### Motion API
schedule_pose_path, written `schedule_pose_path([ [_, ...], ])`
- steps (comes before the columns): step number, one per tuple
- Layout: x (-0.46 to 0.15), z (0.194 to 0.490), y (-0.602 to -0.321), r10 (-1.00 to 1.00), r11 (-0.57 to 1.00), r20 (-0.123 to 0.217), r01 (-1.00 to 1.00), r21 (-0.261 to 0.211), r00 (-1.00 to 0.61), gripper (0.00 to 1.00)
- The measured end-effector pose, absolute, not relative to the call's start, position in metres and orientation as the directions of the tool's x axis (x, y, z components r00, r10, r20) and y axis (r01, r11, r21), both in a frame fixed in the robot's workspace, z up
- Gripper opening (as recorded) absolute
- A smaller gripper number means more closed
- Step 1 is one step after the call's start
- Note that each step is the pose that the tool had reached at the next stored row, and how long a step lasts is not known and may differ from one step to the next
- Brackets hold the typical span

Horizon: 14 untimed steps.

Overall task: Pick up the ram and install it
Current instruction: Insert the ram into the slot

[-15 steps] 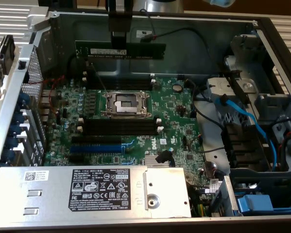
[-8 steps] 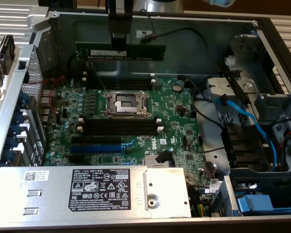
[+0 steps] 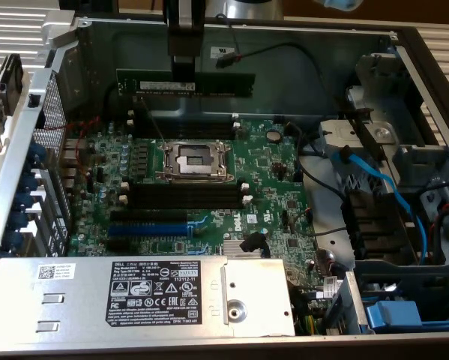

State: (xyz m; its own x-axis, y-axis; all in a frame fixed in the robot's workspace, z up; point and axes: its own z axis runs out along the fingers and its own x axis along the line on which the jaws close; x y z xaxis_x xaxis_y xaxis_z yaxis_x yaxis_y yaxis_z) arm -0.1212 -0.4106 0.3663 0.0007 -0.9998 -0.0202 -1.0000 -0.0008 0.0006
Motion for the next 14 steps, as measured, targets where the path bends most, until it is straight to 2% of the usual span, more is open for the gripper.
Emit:
schedule_pose_path([
  [14,-0.121,0.352,-0.418,-1.000,-0.001,-0.020,-1.000,0.001,0.001,0.12],
])
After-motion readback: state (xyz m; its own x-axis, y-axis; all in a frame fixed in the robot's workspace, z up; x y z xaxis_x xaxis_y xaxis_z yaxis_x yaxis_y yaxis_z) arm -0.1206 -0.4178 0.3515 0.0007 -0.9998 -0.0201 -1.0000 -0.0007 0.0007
